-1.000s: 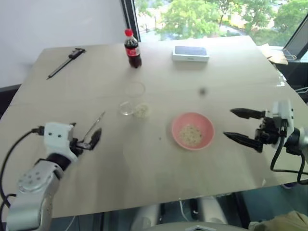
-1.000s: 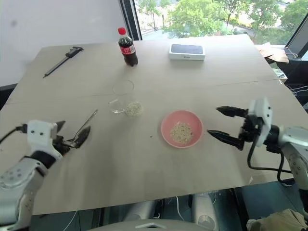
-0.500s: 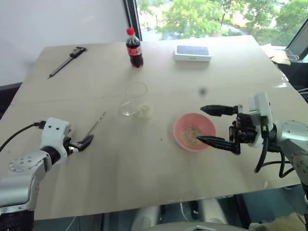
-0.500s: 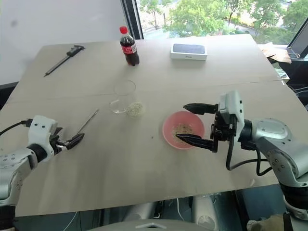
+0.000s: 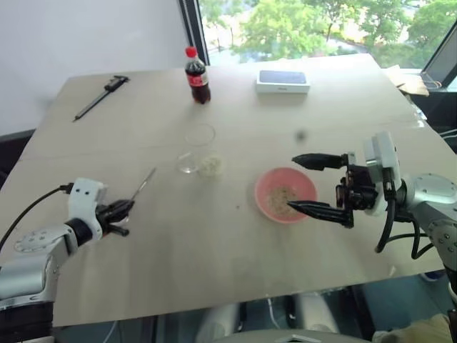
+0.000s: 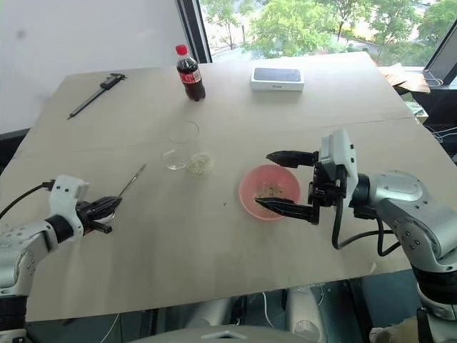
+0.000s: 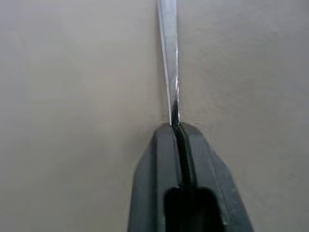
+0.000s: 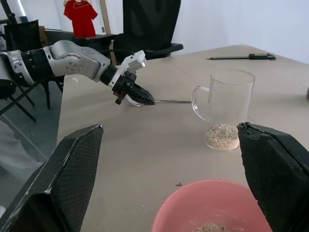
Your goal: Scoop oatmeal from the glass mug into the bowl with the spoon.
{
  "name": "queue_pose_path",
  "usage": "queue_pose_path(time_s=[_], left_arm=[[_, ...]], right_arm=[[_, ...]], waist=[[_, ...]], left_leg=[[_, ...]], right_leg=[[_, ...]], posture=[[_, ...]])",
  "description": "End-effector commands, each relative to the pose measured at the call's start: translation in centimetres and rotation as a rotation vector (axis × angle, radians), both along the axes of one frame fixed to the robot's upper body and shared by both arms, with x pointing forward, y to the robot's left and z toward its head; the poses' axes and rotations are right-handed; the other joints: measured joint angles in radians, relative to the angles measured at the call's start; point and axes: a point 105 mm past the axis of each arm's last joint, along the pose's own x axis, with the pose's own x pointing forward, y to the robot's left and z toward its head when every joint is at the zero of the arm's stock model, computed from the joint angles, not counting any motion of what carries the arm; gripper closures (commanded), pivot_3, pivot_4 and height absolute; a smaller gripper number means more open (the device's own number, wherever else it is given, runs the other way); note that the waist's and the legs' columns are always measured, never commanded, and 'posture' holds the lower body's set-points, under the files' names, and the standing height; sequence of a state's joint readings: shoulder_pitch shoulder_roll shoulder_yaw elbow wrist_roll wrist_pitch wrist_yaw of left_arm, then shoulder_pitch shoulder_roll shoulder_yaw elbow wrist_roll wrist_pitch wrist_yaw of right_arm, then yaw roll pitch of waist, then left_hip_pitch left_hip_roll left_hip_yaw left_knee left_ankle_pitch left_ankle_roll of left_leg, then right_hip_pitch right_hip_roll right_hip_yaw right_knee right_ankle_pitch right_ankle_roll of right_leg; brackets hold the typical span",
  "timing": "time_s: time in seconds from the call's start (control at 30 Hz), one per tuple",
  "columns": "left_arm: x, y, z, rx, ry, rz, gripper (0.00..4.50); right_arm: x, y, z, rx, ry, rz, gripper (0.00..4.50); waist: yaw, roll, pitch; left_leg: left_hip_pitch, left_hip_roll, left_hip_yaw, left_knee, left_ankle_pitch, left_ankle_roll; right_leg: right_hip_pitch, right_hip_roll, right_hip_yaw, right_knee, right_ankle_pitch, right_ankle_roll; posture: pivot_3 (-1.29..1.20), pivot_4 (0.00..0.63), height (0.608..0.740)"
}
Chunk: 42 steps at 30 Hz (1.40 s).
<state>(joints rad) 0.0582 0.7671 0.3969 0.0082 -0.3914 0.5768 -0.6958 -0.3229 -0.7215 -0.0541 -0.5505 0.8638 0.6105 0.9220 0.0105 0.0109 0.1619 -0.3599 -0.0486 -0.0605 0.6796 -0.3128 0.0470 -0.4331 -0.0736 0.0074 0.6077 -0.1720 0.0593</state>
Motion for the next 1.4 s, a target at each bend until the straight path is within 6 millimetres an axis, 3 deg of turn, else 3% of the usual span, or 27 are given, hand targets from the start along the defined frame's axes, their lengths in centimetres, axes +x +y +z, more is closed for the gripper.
queue_pose_path(time_s=[0.03,0.17,0.23,0.37,0.57,0.67,0.77,0.87,0.93,1.17,1.4], left_arm=[[-1.5,0.1,-3.1,-0.03,0.054,0.08,4.45],[0.0,1.0,1.8,0.055,-0.271,0.164,4.45],[0.0,0.4,5.0,0.088,-0.448,0.167,4.45],[-0.6,-0.8,9.0,0.153,-0.636,0.164,4.45],[-0.2,-7.1,16.4,0.166,-0.881,0.009,4.45],[0.0,-10.5,18.9,0.126,-0.939,-0.102,4.45],[0.0,-12.8,19.3,0.096,-0.923,-0.203,4.45],[-0.2,-16.3,18.7,0.079,-0.872,-0.381,4.45],[-0.4,-17.6,18.3,0.089,-0.85,-0.452,4.45],[-0.6,-19.3,17.5,0.097,-0.814,-0.555,4.45],[-0.9,-19.9,16.8,0.086,-0.772,-0.607,4.45]], right_arm=[[-0.3,0.4,1.0,0.013,-0.039,0.028,0.0],[0.1,0.7,1.0,0.012,-0.034,0.045,0.0],[0.7,0.9,1.0,-0.003,-0.031,0.033,0.0],[1.8,1.0,1.8,0.019,0.002,-0.001,0.0],[2.0,2.7,4.1,0.132,0.118,0.033,0.0],[2.3,3.8,4.9,0.155,0.142,0.033,0.0],[3.0,4.4,5.7,0.184,0.166,0.013,0.0],[5.0,5.5,6.9,0.212,0.188,-0.059,0.0],[5.1,6.0,7.4,0.229,0.219,-0.052,0.0],[5.8,8.5,8.4,0.314,0.353,-0.079,0.0],[5.7,9.2,9.8,0.385,0.385,-0.058,0.0]], waist=[[0.0,0.003,-0.002],[0.002,0.001,-0.001],[0.002,-0.004,0.001],[0.003,-0.018,0.004],[0.007,-0.02,0.004],[0.003,-0.02,0.004],[-0.007,-0.02,0.004],[-0.019,-0.02,0.005],[-0.023,-0.02,0.005],[-0.025,-0.019,0.005],[-0.025,-0.019,0.005]], left_leg=[[0.0,0.0,0.001,0.0,0.0,0.0],[0.0,0.0,0.0,0.0,0.0,0.0],[0.0,0.001,-0.001,0.0,0.0,0.0],[-0.004,0.003,-0.004,0.001,0.003,-0.006],[-0.008,0.001,-0.006,0.001,0.003,-0.006],[-0.014,-0.001,-0.007,0.002,0.003,-0.006],[-0.02,-0.001,-0.005,0.005,0.004,-0.006],[-0.02,0.0,-0.005,0.005,0.004,-0.006],[-0.02,0.0,-0.004,0.005,0.004,-0.007],[-0.02,0.0,-0.004,0.005,0.004,-0.007],[-0.02,-0.001,-0.004,0.005,0.004,-0.007]], right_leg=[[0.0,0.0,0.001,0.0,0.0,0.0],[0.0,-0.003,0.001,0.0,0.0,0.0],[0.0,-0.003,-0.001,0.0,0.0,-0.001],[-0.002,-0.002,-0.004,-0.001,0.002,-0.004],[-0.004,-0.005,-0.006,-0.002,0.002,-0.003],[-0.008,-0.004,-0.007,-0.001,0.003,-0.003],[-0.016,0.0,-0.005,0.002,0.003,-0.003],[-0.016,0.002,-0.004,0.002,0.003,-0.003],[-0.016,0.002,-0.004,0.002,0.003,-0.003],[-0.017,0.003,-0.004,0.002,0.003,-0.004],[-0.017,0.003,-0.004,0.003,0.003,-0.003]], posture=[[0.0,0.15,0.74],[0.0,0.15,0.74],[0.0,0.15,0.74],[0.0,0.15,0.74],[0.0,0.15,0.74],[0.0,0.15,0.74],[0.0,0.15,0.74],[0.0,0.15,0.74],[0.0,0.15,0.74],[0.0,0.15,0.74],[0.0,0.15,0.74]])
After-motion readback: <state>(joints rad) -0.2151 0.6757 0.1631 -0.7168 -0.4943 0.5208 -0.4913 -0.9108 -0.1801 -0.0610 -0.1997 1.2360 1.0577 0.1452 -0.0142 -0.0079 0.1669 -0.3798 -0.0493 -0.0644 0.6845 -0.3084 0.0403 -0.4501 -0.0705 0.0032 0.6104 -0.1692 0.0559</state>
